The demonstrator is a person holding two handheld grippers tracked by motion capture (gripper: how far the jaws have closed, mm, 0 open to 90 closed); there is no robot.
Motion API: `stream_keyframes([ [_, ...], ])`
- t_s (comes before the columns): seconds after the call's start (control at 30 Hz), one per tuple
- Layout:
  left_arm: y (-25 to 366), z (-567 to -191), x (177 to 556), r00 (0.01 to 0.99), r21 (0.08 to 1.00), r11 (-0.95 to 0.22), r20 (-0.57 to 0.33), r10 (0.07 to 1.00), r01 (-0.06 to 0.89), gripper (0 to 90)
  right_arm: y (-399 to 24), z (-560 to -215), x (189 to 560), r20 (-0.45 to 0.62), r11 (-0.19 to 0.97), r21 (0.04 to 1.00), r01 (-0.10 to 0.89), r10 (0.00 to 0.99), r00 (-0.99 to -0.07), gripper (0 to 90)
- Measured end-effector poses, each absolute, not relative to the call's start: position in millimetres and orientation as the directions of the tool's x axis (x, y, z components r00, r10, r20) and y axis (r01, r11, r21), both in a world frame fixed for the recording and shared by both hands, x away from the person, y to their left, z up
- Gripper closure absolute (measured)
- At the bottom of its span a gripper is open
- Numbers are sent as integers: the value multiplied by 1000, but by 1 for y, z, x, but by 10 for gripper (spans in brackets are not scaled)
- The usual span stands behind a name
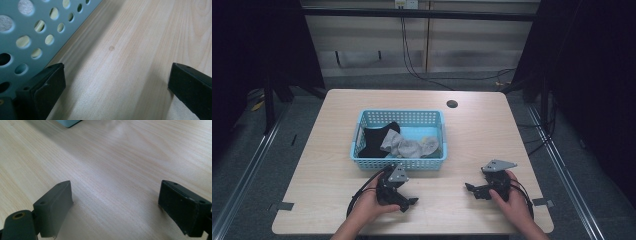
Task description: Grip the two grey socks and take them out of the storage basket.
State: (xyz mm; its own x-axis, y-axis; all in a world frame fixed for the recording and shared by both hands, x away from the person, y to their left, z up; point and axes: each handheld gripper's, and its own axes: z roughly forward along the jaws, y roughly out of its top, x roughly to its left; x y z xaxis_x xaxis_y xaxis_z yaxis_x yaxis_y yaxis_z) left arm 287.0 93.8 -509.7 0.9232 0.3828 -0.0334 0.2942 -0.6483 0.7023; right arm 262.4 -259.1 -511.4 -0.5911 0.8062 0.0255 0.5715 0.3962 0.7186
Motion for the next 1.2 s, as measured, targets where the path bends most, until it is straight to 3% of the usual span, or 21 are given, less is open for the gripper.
stream_keyframes([
  [0.27, 93, -507, 285, 912, 685, -654, -37, 408, 320, 18, -259, -511, 263, 25, 398, 719, 569, 804, -595, 114],
  [0.4, 96, -498, 285, 918, 639, -701, -22, 395, 317, 170, -259, -511, 263, 26, 398, 719, 569, 804, -595, 114],
  [0.7, 109, -476, 289, 874, 540, -705, -134, 467, 460, 195, -259, -511, 263, 24, 400, 720, 567, 802, -597, 114],
  [1.2, 111, -432, 304, 866, 473, -735, -146, 478, 486, 206, -259, -511, 263, 24, 400, 720, 567, 802, -597, 114],
])
